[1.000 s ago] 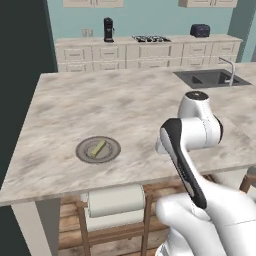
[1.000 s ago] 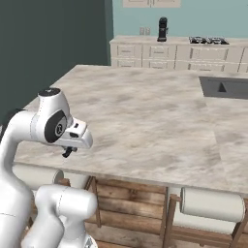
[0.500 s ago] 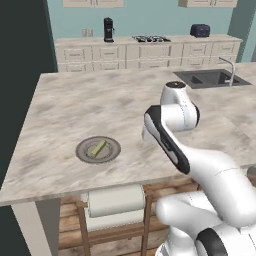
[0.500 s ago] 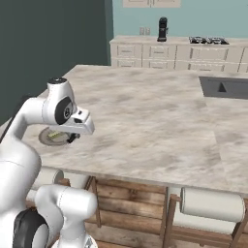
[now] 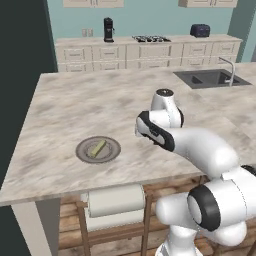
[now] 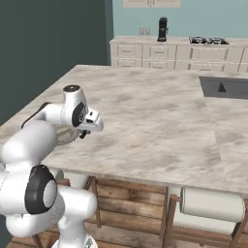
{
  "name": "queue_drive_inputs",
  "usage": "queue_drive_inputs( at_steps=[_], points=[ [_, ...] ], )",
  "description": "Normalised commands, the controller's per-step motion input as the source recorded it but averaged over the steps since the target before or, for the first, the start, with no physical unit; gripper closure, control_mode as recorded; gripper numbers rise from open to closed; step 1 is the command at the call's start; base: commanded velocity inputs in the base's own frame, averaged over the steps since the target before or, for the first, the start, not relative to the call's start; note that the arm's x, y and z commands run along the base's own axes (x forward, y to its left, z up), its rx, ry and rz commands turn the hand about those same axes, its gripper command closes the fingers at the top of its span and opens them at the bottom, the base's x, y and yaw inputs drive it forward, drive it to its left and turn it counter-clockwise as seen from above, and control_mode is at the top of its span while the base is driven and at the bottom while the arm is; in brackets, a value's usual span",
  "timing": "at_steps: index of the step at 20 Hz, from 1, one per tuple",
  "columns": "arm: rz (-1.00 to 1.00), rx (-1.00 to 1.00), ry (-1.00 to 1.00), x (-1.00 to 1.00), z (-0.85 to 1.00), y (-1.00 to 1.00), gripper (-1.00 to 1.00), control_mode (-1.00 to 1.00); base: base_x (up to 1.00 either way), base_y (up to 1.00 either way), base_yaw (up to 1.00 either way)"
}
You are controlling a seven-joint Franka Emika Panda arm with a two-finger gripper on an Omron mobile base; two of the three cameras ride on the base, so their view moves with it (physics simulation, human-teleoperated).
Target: Retrieve the butter from the fridge and place it on a plate on the dining table. Then retrieve the butter knife by the fridge and place it near the plate.
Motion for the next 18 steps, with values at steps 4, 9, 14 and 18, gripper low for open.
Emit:
queue_drive_inputs(
  at_steps=[4,9,14,18],
  points=[
    [-0.02,0.00,-0.11,0.86,-0.56,0.00,1.00,-1.00,0.00,0.00,0.00],
    [-0.01,0.00,0.01,0.57,-0.54,0.04,1.00,-1.00,0.00,0.00,0.00],
    [0.00,0.00,0.02,0.39,-0.29,0.05,1.00,-1.00,0.00,0.00,0.00],
    [-0.02,-0.01,0.13,0.18,-0.30,0.00,1.00,-1.00,0.00,0.00,0.00]
  ],
)
